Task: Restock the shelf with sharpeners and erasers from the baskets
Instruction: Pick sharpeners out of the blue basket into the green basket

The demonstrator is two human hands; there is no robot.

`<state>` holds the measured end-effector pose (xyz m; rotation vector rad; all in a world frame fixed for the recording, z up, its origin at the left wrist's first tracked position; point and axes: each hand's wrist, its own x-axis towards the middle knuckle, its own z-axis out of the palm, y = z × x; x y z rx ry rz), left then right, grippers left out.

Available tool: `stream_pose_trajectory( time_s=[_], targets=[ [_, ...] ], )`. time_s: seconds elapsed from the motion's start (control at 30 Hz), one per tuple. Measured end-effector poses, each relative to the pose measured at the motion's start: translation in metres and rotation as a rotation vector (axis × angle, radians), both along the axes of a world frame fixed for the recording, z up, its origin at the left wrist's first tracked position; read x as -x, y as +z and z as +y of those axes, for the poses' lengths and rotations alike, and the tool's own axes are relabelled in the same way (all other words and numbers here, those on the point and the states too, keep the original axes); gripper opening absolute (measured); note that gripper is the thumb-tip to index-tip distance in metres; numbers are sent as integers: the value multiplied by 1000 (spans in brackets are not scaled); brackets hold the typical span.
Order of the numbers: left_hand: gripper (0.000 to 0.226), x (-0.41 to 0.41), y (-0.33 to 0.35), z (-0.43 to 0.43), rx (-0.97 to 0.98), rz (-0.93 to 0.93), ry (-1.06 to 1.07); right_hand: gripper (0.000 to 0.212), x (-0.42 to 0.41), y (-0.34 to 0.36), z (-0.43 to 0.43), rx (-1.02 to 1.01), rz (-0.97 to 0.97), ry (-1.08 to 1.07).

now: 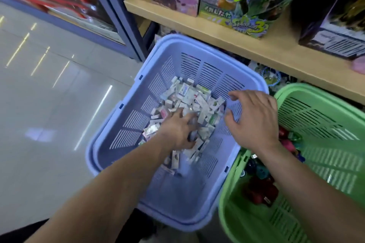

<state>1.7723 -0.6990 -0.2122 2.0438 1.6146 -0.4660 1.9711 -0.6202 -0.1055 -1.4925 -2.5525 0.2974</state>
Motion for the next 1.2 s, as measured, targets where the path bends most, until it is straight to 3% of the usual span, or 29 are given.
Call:
stream_pose_trajectory(
  time_s=[0.13,0.23,0.4,0.53,0.67,0.83,0.93,1.0,1.13,1.2],
  targets=[
    [68,15,16,-36,131,50,-177,38,0,-1,0,-6,3,25],
    [63,17,36,-26,227,46,-77,37,0,-1,-2,-24,8,38],
    [64,-5,37,40,-107,-57,123,37,0,0,-3,-15,19,32],
    [85,-28,-11,61,-101,-62,292,37,-1,0,-2,-17,-9,36],
    [74,-24,-22,27,-152,30,154,34,0,-1,-1,-33,22,32],
    [53,-4,-2,-22,68,-33,-144,37,1,0,-1,-18,9,34],
    [48,10,7,-16,-34,-199,-41,36,1,-1,-3,-18,8,35],
    [47,21,8,13,-202,-132,94,34,0,-2,-2,-20,9,31],
    [90,22,-9,41,-177,33,482,32,1,-3,-2,-26,4,30],
    [96,9,-17,25,-123,68,546,31,2,-4,-2,-28,17,23]
  ],
)
